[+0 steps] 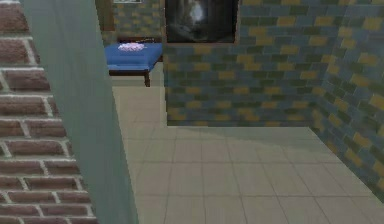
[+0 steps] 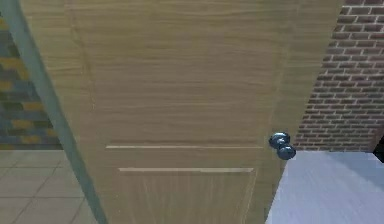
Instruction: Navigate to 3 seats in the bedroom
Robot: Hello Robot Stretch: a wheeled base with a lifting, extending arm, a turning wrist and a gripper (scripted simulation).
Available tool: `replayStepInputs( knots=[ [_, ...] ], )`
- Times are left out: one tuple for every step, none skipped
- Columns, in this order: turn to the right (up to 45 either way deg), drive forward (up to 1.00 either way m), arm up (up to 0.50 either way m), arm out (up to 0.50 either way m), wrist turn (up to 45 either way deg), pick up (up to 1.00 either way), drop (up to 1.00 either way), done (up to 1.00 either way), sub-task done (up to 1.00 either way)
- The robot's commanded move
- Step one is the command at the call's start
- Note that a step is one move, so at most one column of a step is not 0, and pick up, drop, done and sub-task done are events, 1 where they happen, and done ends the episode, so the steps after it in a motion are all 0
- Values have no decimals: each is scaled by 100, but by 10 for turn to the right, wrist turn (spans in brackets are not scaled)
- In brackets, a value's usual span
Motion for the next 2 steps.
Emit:
replayStepInputs(
  knots=[
    [0,30,0,0,0,0,0,0,0],
    [0,60,0,0,0,0,0,0,0]
  ],
)
